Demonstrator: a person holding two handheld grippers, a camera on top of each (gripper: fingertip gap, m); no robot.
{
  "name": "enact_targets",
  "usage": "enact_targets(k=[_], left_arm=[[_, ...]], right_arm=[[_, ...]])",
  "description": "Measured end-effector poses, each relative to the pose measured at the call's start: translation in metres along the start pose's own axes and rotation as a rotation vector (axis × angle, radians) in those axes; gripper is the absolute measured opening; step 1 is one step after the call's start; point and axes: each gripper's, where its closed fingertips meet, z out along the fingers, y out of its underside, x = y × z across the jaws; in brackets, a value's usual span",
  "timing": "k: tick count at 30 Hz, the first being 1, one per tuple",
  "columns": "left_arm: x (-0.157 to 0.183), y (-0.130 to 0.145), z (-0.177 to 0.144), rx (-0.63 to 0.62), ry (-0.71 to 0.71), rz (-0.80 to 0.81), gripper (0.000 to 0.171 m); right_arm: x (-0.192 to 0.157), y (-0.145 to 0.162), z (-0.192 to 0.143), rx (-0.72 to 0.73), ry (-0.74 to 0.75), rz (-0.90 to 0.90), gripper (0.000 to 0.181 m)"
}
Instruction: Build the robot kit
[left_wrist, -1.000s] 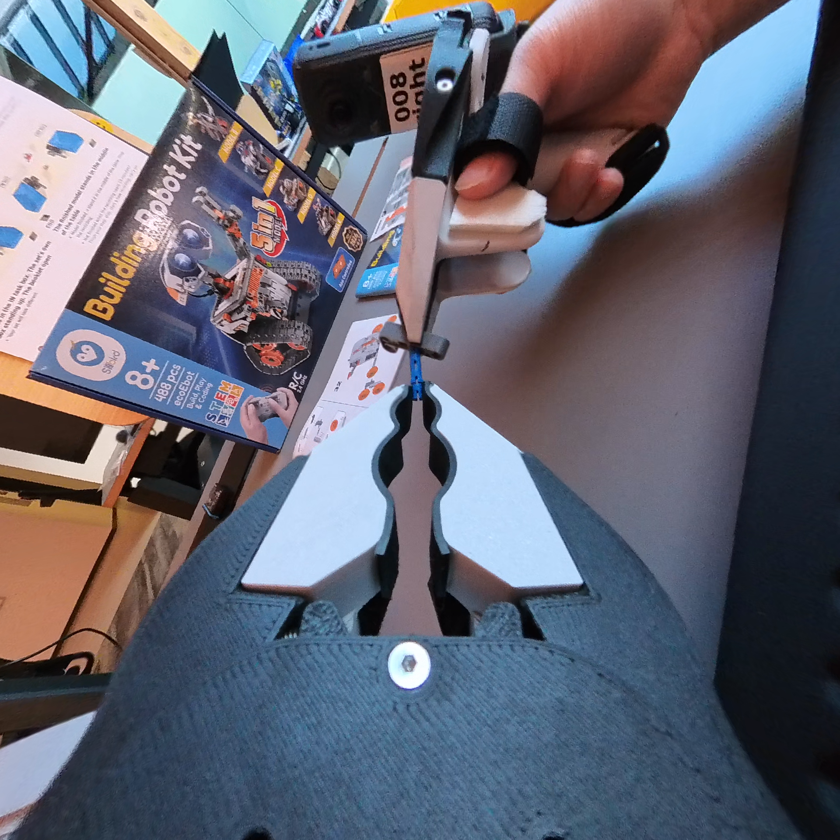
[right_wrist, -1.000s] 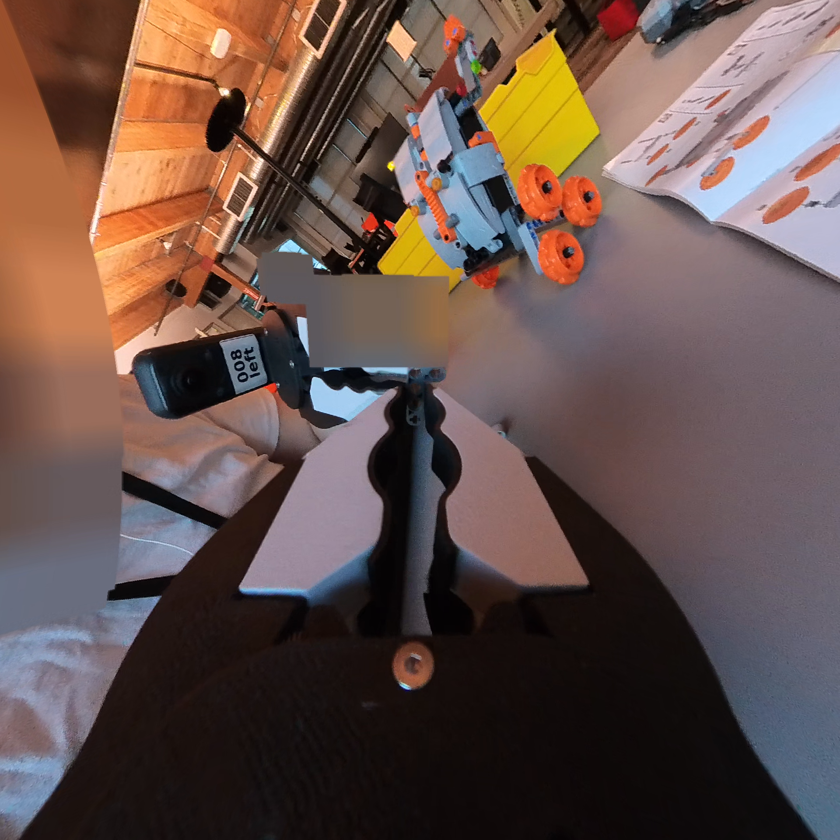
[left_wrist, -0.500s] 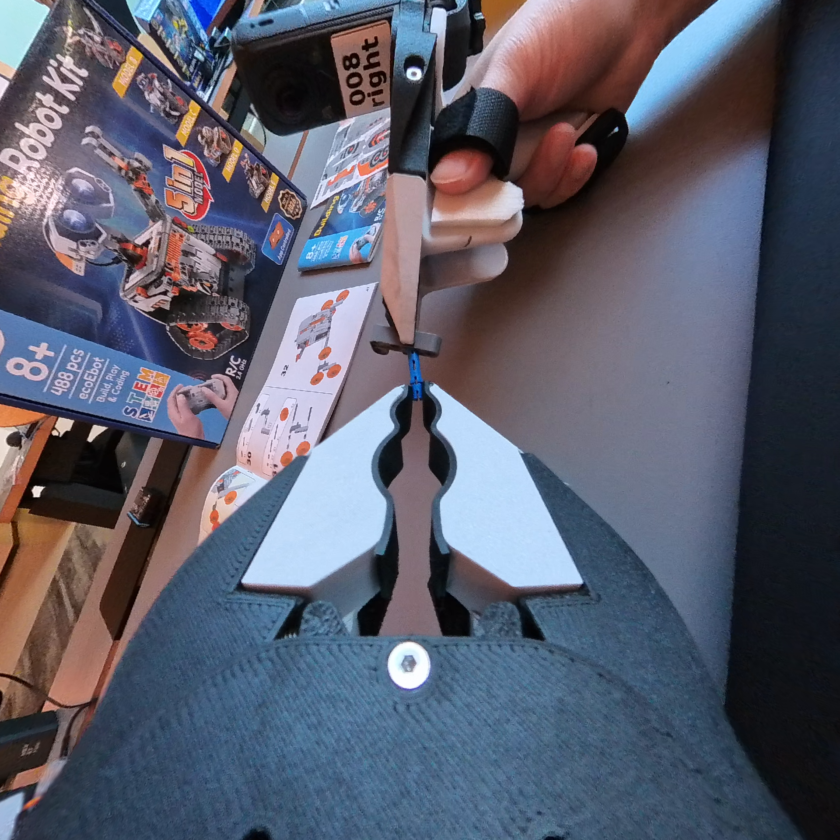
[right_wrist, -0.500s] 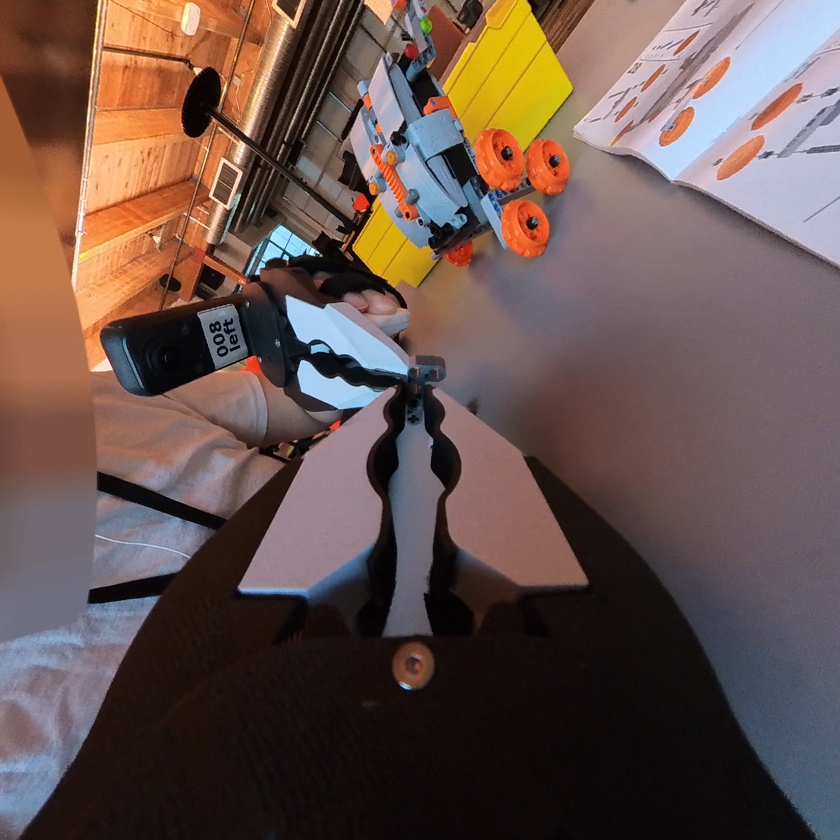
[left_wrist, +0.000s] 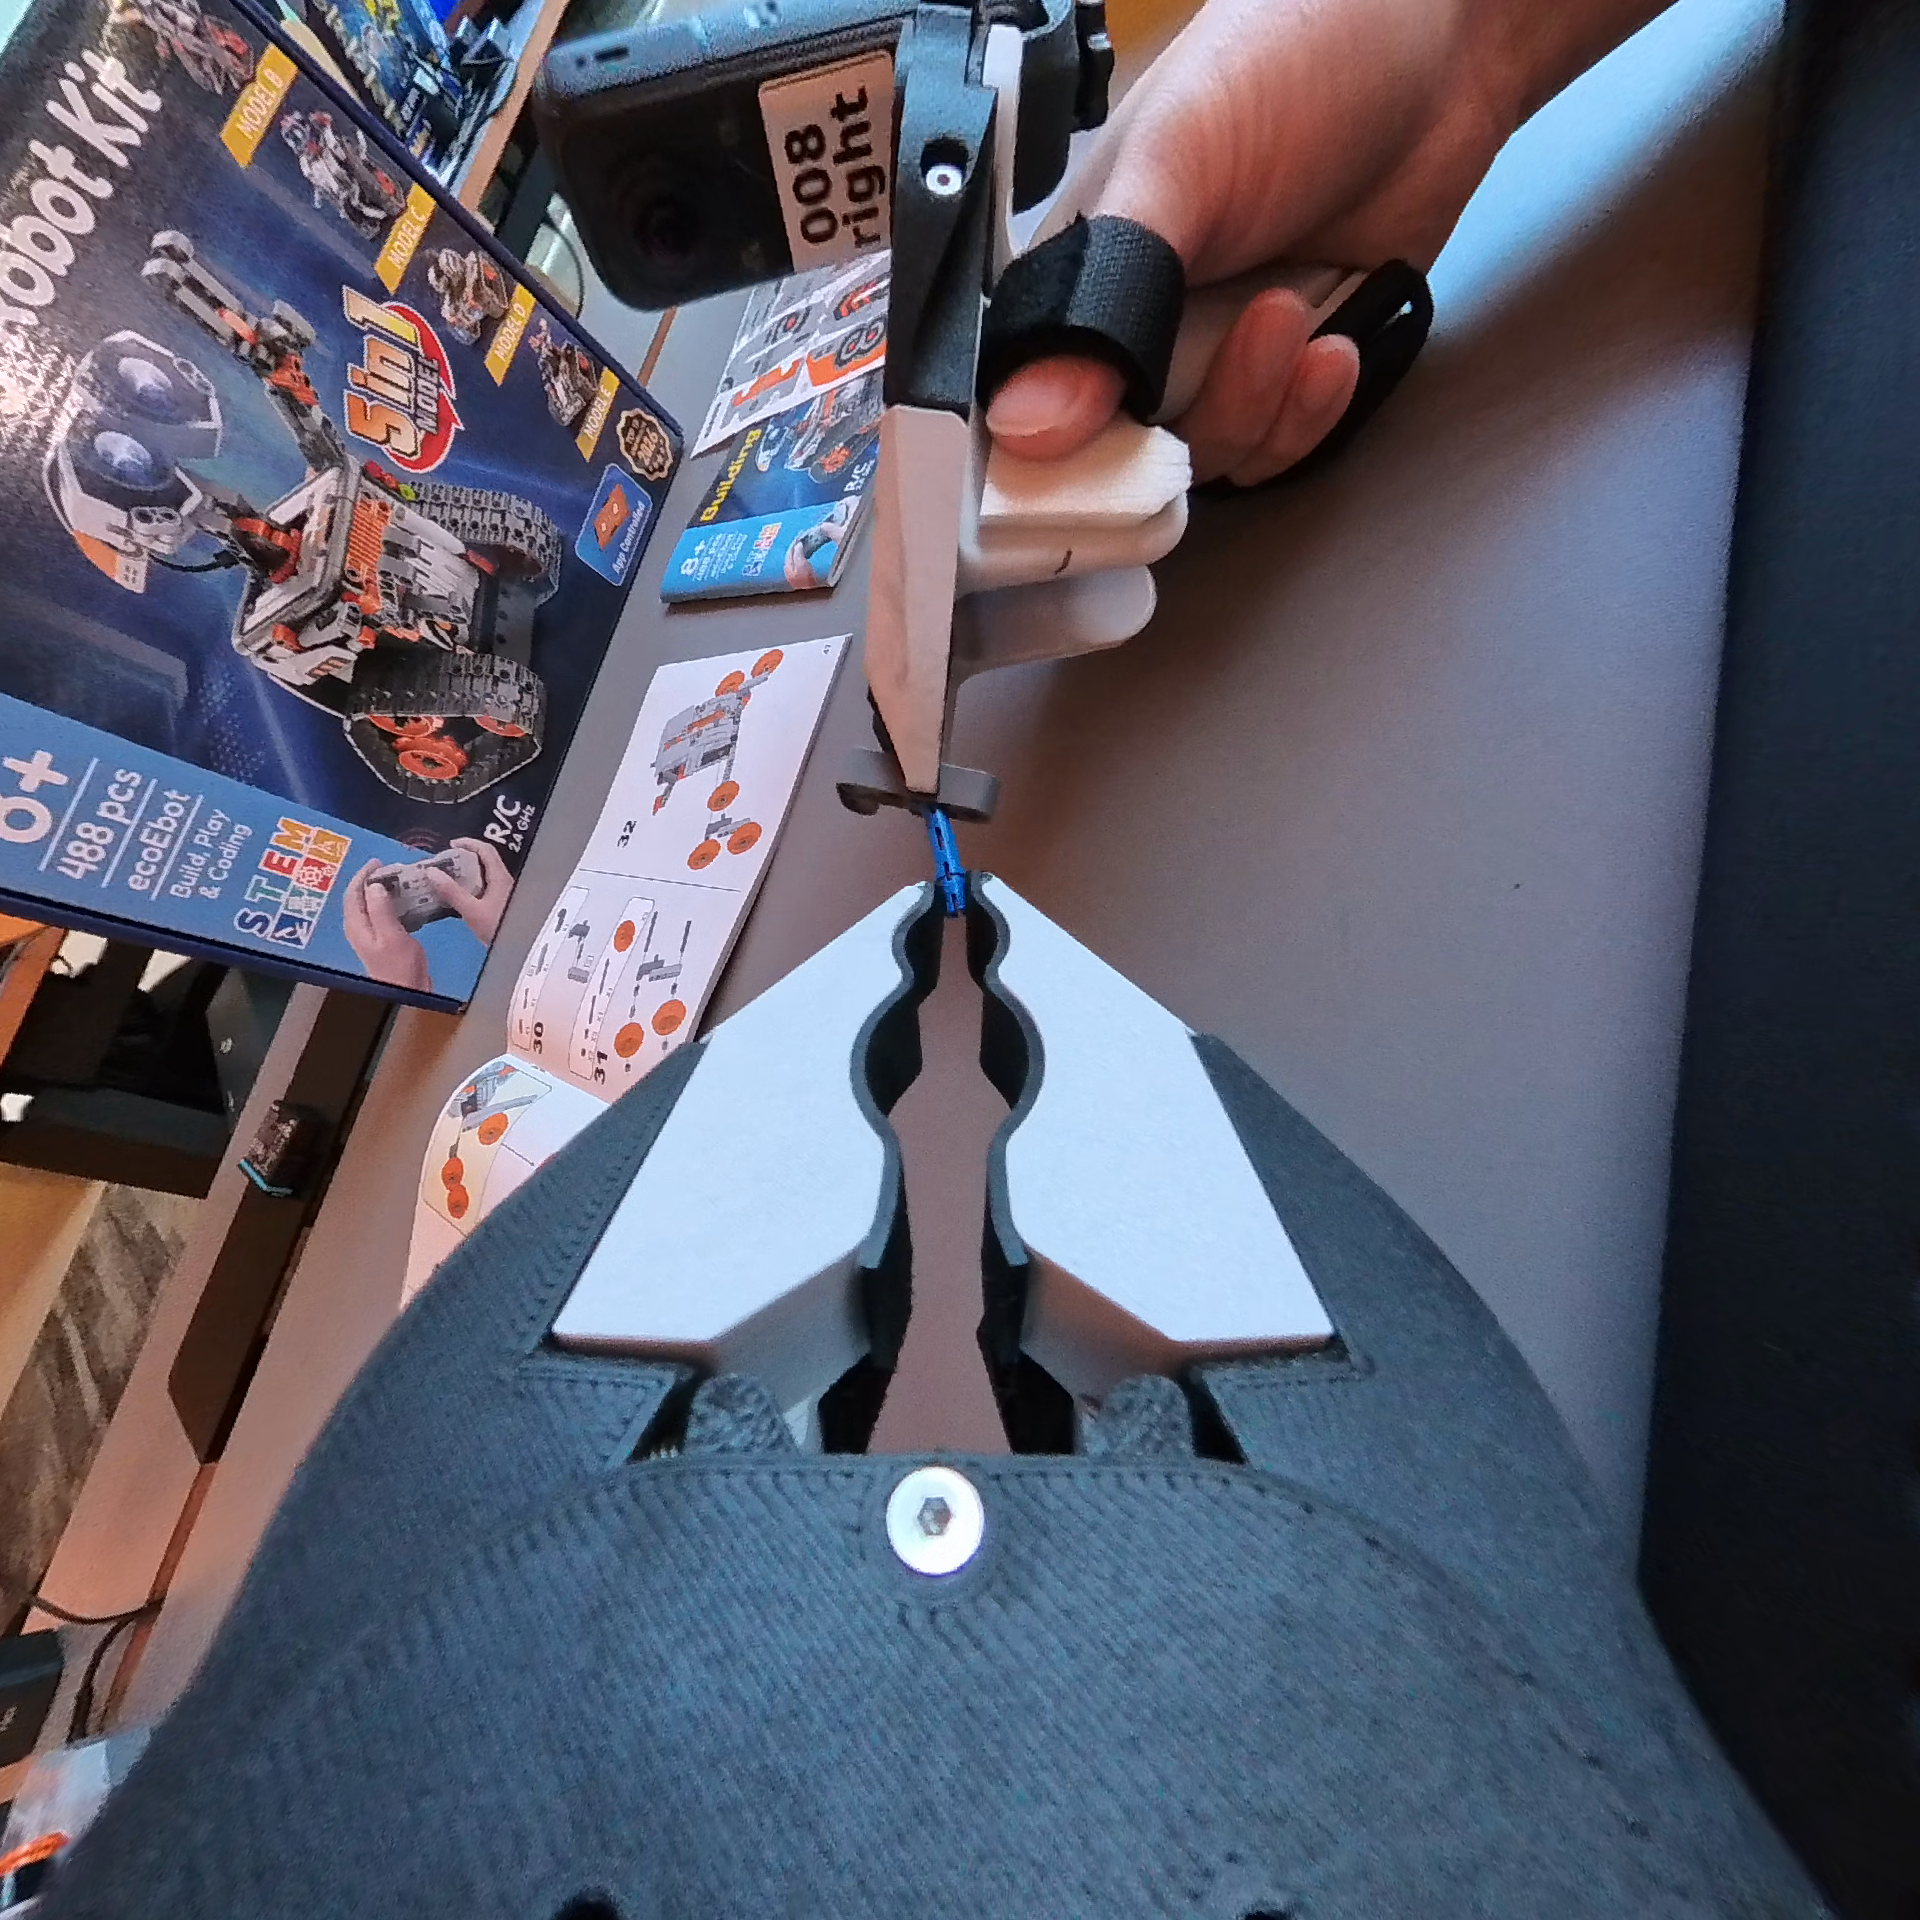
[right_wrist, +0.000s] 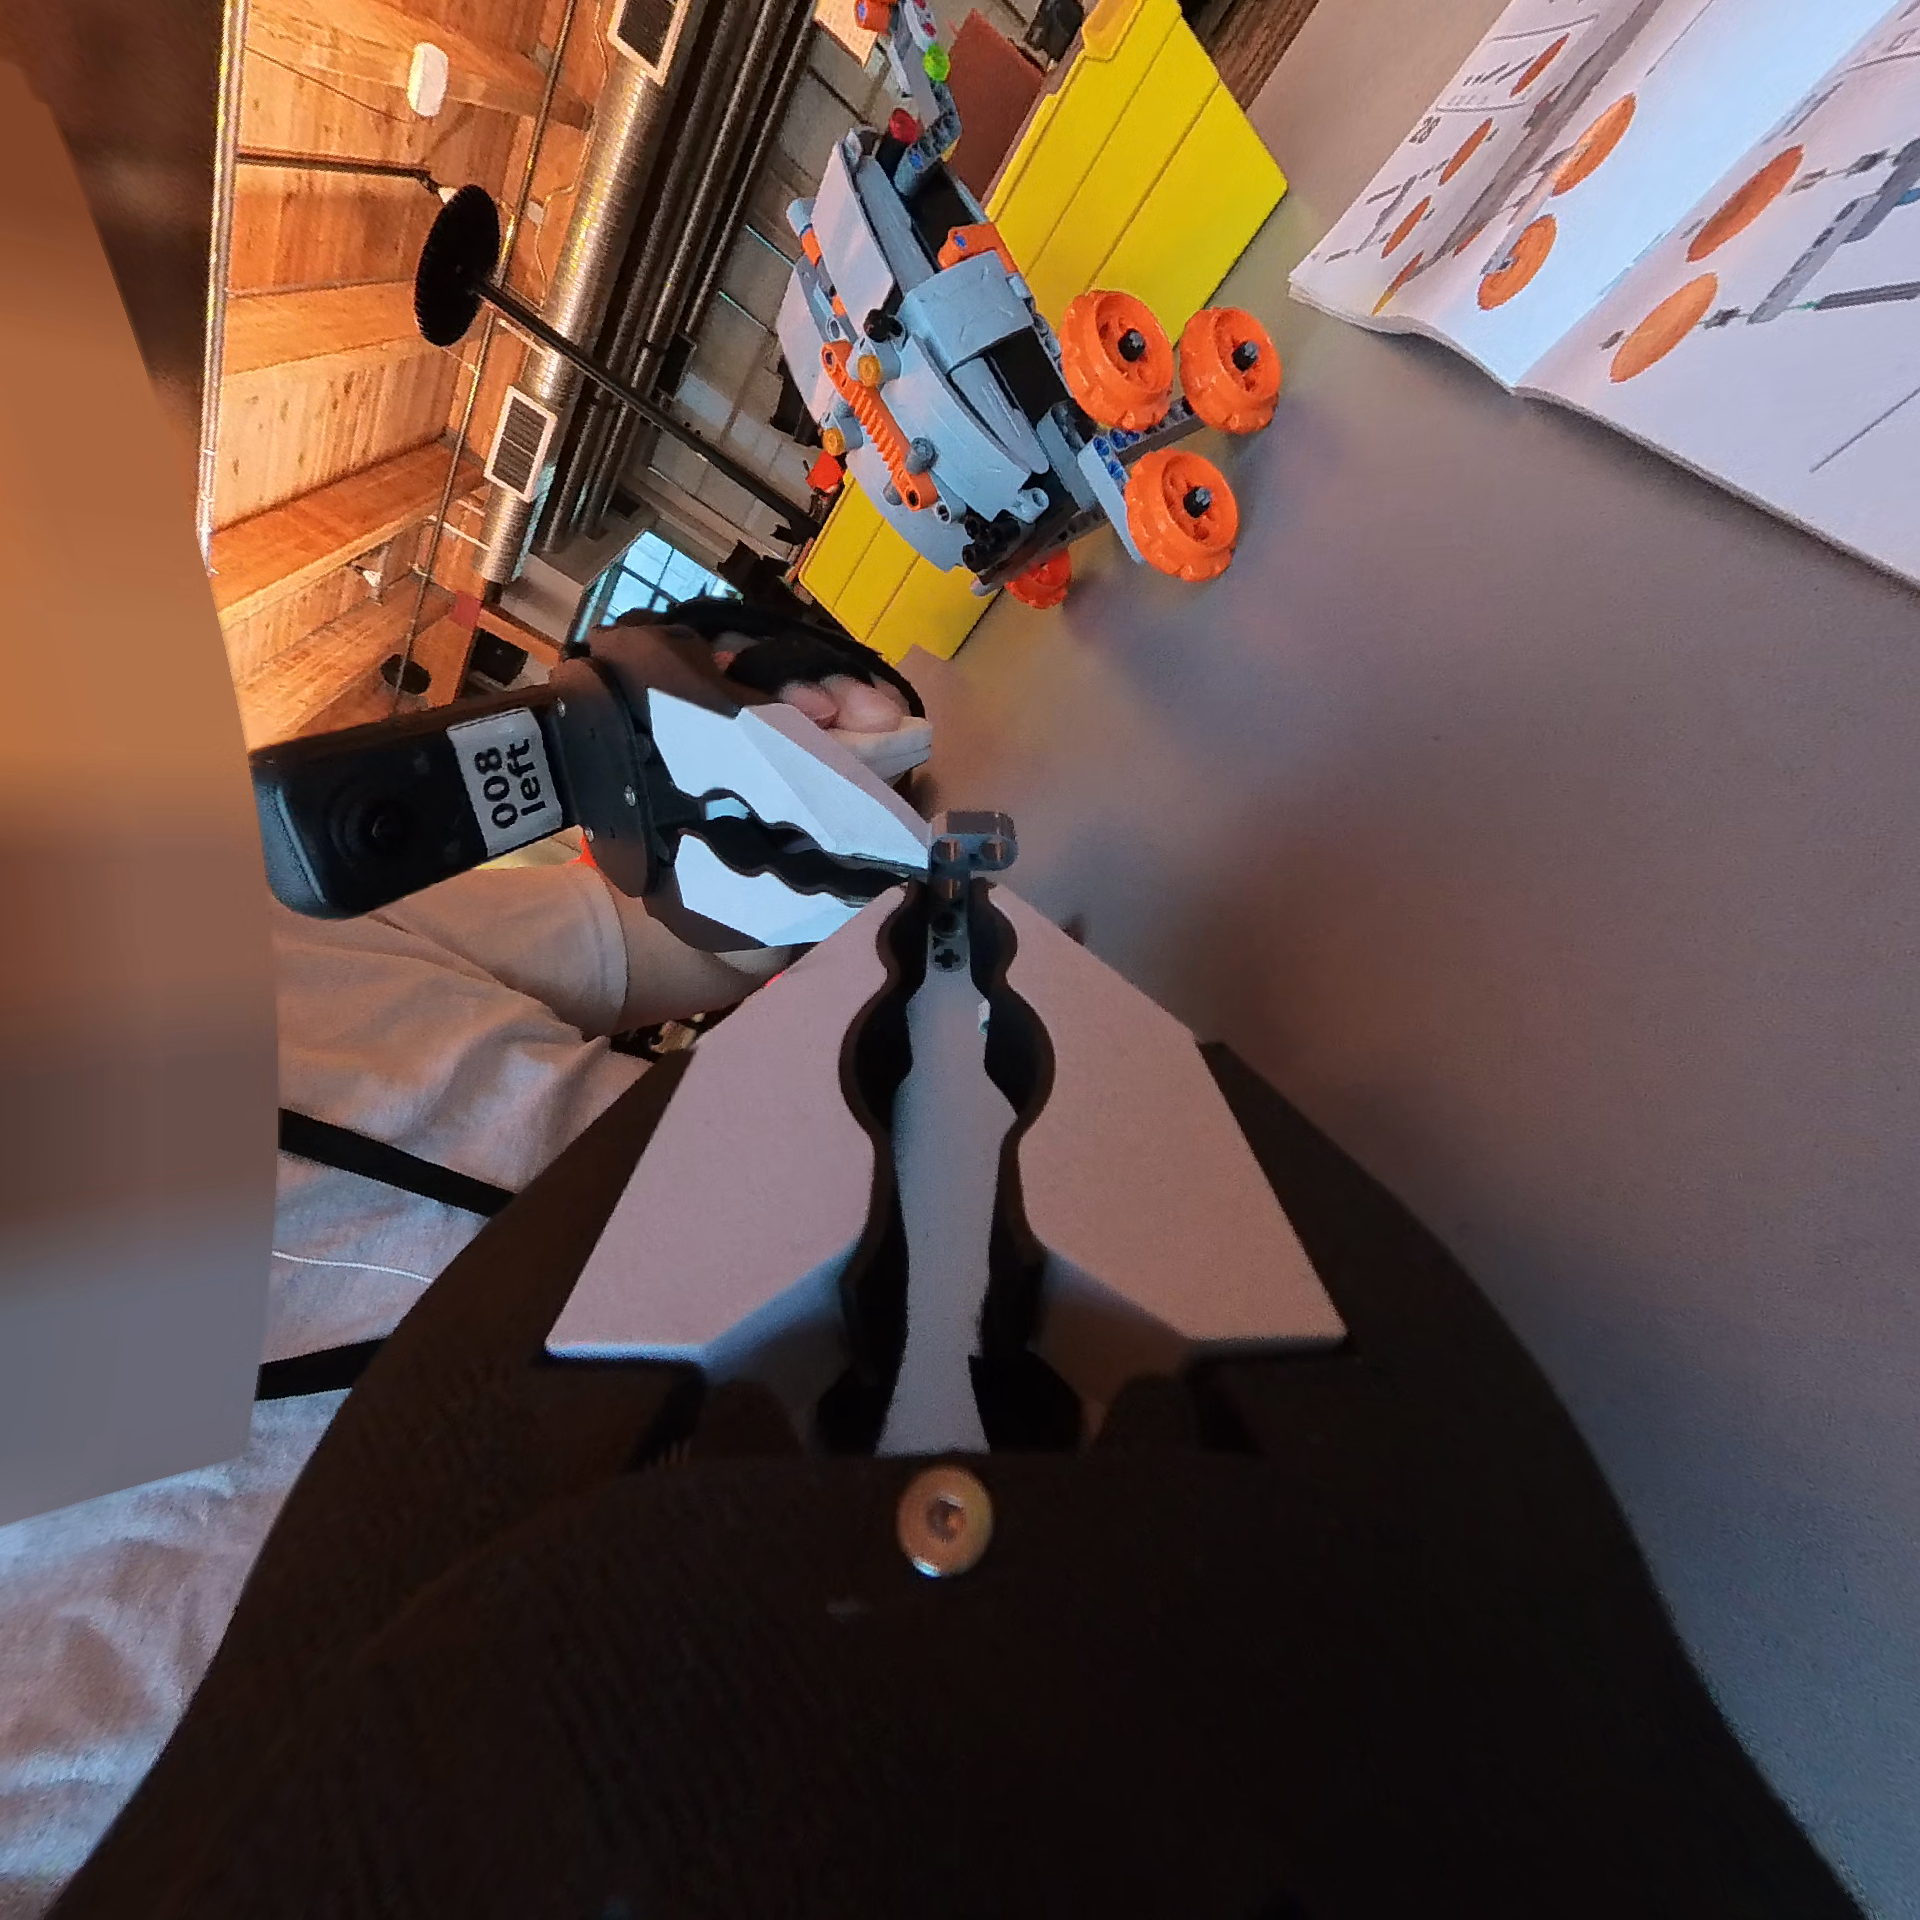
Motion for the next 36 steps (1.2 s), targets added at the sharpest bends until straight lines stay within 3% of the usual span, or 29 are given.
enact_targets(k=[7,13,17,21,28,33,36], left_arm=[[0.013,0.004,-0.002,-0.002,0.053,0.088,0.002],[0.027,0.006,-0.001,0.026,0.123,0.066,0.001],[0.048,-0.013,0.000,0.097,0.184,0.073,0.000],[0.042,0.001,0.003,0.027,0.138,0.065,0.000],[0.034,0.010,0.000,0.017,0.148,-0.010,0.000],[0.031,0.012,0.001,0.011,0.142,-0.053,0.000],[0.010,0.009,0.001,0.032,0.079,-0.195,0.000]], right_arm=[[0.000,0.013,0.004,-0.091,-0.007,0.021,0.007],[-0.003,0.023,0.007,-0.154,-0.022,0.024,0.006],[0.000,0.035,0.016,-0.228,0.022,0.002,0.006],[0.003,0.032,0.013,-0.204,0.036,0.016,0.007],[0.009,0.031,-0.005,-0.193,0.071,0.030,0.007],[0.023,0.029,-0.015,-0.219,0.186,-0.069,0.007],[0.034,0.028,-0.024,-0.253,0.289,-0.118,0.007]])
